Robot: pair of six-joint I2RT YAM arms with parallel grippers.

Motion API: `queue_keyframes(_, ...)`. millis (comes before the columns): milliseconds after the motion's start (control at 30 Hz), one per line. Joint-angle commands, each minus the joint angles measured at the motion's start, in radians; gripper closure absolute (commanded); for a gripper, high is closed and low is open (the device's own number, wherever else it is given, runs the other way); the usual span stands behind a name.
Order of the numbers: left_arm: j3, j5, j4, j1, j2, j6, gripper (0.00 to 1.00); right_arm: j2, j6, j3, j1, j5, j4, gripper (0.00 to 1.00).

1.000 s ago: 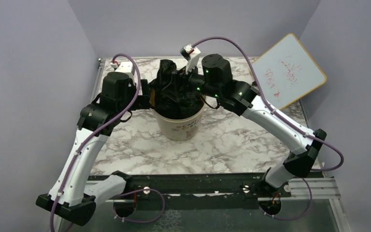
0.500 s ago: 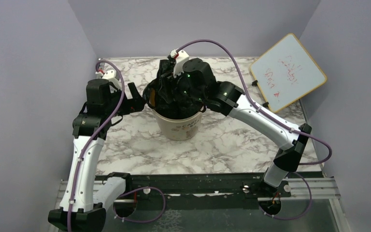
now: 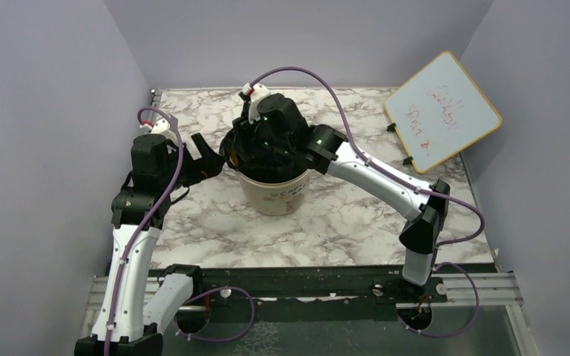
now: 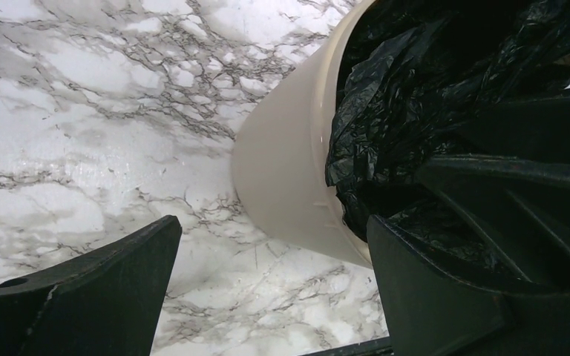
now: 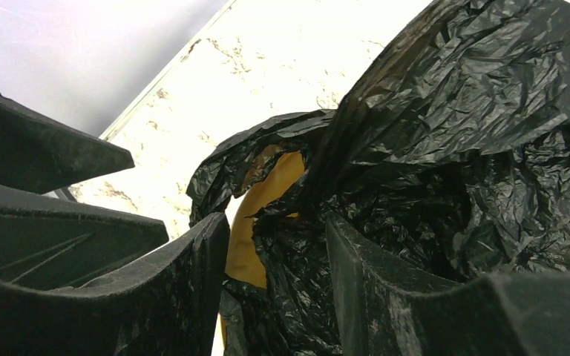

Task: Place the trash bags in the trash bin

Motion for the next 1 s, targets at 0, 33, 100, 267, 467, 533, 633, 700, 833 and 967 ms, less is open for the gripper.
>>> queue_keyframes(0, -0.002, 0.005, 0.046, 0.004, -0.003, -0.019, 0.03, -0.014, 0.004, 0.032, 0.015, -0.005, 0.014, 0.45)
queue_keyframes(33, -0.006, 0.013, 0.052, 0.004, -0.002, -0.023, 0.04, -0.016, 0.000, 0.020, 0.015, -0.013, 0.029, 0.45)
queue_keyframes(100, -0.015, 0.027, 0.065, 0.004, -0.006, -0.031, 0.04, -0.005, -0.002, 0.000, 0.015, -0.041, 0.053, 0.44)
queue_keyframes(267, -0.044, 0.057, 0.088, 0.004, -0.024, -0.048, 0.05, 0.077, 0.059, 0.039, 0.022, -0.031, 0.002, 0.48)
queue_keyframes(467, -0.049, 0.065, 0.088, 0.004, -0.030, -0.046, 0.07, 0.064, 0.059, 0.033, 0.022, 0.022, 0.072, 0.55)
queue_keyframes(533, -0.053, 0.066, 0.090, 0.004, -0.028, -0.046, 0.07, 0.058, 0.057, 0.039, 0.022, 0.013, 0.080, 0.58)
queue_keyframes(633, -0.055, 0.071, 0.092, 0.004, -0.028, -0.049, 0.08, 0.043, 0.056, 0.045, 0.021, 0.004, 0.076, 0.68)
queue_keyframes(700, -0.055, 0.073, 0.094, 0.004, -0.028, -0.049, 0.09, 0.024, 0.054, 0.037, 0.022, -0.003, 0.078, 0.77)
queue_keyframes(833, -0.076, 0.129, 0.134, 0.004, -0.026, -0.047, 0.06, -0.030, 0.043, 0.007, 0.022, 0.001, 0.086, 0.83)
queue_keyframes(967, -0.115, 0.210, 0.233, 0.004, -0.032, -0.099, 0.05, -0.086, 0.016, -0.042, 0.022, 0.047, 0.105, 0.84)
